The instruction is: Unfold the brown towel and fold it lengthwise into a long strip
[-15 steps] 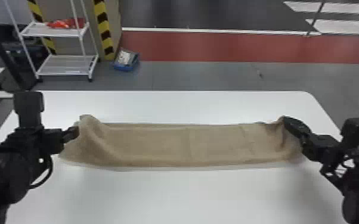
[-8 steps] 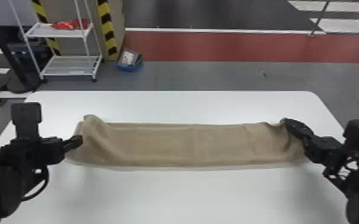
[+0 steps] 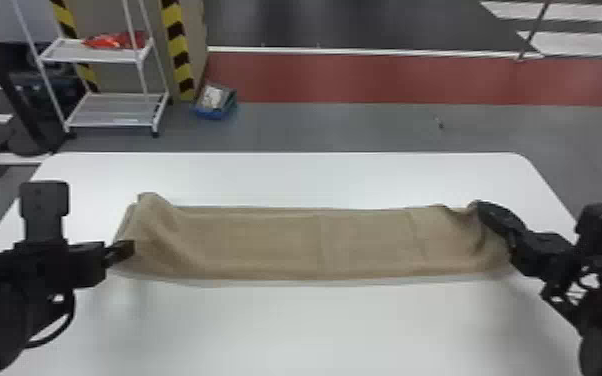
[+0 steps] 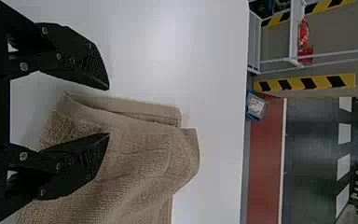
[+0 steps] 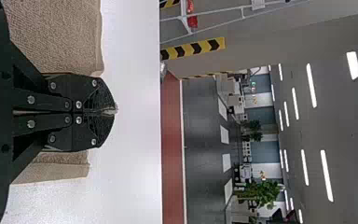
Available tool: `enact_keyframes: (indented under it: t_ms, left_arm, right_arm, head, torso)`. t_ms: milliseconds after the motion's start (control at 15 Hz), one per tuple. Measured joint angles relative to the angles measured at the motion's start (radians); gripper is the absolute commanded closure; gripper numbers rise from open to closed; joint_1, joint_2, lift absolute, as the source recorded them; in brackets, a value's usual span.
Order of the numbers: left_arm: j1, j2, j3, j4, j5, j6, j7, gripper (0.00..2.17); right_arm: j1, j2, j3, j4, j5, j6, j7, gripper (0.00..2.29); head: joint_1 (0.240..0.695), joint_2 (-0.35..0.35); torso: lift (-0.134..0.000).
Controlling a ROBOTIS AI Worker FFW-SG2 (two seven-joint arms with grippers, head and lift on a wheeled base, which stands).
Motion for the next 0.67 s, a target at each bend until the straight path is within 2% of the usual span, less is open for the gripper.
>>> enact_keyframes:
  t_ms: [67,133,200,667]
  left_arm:
    - [0.002,-0.001,0.001,-0.008,0.001,0.0,0.005,1.42]
    - [0.005,-0.002,0.002,-0.015,0.001,-0.002,0.014,1.43]
    - [0.009,-0.003,0.003,-0.023,0.002,-0.004,0.018,1.57]
    - [0.036,-0.001,0.029,-0.067,0.044,0.036,-0.012,1.63]
  right_arm:
    - [0.003,0.0,-0.003,-0.001,-0.002,0.0,0.001,1.42]
    - [0.006,-0.001,-0.005,-0.001,-0.004,-0.001,0.001,1.42]
    - [0.008,-0.002,-0.007,-0.001,-0.006,-0.002,0.001,1.42]
    - [0.018,-0.005,-0.01,-0.007,-0.017,-0.006,0.001,1.42]
  head:
    - [0.695,-0.04]
    - [0.695,-0.041]
    - [0.695,-0.042]
    - [0.695,-0.053]
  torso:
    - [-0.123]
    - [-0.123]
    - [-0.123]
    - [-0.123]
